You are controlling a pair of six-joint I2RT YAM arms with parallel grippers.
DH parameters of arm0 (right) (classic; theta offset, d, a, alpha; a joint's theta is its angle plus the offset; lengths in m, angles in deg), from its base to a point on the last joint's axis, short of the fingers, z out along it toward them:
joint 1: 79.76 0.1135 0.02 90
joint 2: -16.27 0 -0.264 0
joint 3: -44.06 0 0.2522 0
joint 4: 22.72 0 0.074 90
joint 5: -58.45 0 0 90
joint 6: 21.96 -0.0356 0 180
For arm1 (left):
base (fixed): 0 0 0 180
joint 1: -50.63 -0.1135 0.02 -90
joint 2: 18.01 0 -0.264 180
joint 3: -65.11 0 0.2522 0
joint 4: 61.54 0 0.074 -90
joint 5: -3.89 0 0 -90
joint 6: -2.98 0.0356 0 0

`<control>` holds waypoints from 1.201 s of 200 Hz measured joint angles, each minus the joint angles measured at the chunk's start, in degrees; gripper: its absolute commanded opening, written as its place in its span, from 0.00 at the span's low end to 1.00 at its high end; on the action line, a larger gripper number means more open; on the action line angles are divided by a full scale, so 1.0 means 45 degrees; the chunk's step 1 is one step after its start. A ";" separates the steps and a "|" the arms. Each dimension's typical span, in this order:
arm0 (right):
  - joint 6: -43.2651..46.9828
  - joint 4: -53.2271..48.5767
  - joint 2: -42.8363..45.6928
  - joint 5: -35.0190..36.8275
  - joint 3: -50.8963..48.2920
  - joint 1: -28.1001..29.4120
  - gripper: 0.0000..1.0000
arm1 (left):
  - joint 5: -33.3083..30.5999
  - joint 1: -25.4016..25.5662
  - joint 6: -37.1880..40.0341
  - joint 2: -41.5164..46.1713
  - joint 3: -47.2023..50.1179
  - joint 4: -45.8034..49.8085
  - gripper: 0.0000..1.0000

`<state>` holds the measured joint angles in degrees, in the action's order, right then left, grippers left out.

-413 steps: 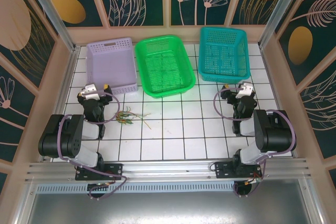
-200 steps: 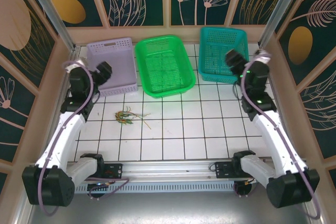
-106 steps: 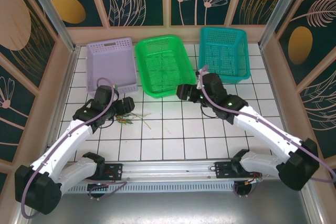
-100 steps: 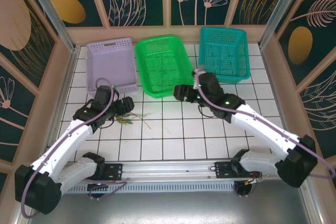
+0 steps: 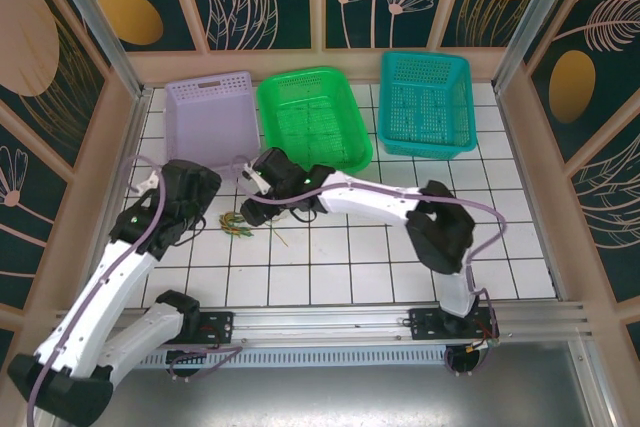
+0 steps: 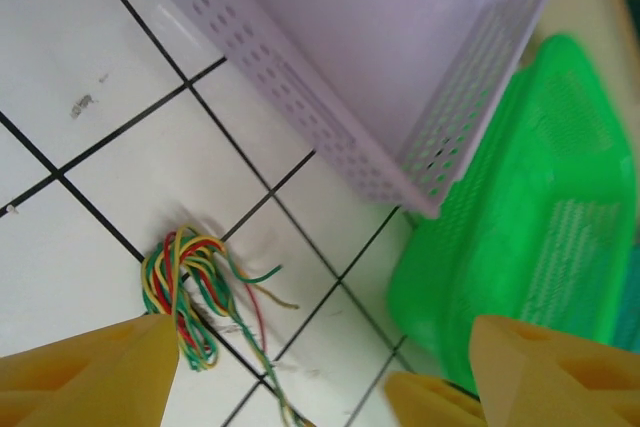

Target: Untangle the cables

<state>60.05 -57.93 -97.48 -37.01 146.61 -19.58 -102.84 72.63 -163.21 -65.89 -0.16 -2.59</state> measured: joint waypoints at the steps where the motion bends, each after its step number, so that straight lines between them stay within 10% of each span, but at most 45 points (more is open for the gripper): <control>1: 0.0044 -0.0044 -0.0087 0.0000 0.0049 0.0000 0.75 | -0.0024 0.0000 -0.0034 0.0024 -0.0010 0.0010 0.76; 124: 0.0015 -0.0631 -0.3628 -0.1316 0.2725 0.0005 0.42 | -0.0393 -0.0005 -0.0661 0.0296 -0.0267 0.0680 0.72; 167: -0.0282 -0.0325 -0.3730 -0.1661 0.2633 0.0005 0.00 | -0.0126 -0.0005 -0.0427 0.0325 -0.0248 0.0670 0.67; 240: -0.1758 0.0835 0.1729 0.0126 -0.1598 -0.0593 0.00 | 0.3745 -0.0005 0.0821 0.0107 0.0942 -0.2589 0.66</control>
<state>52.14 -54.17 -89.70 -36.44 139.42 -22.25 -85.99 72.61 -159.51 -65.41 4.08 -14.24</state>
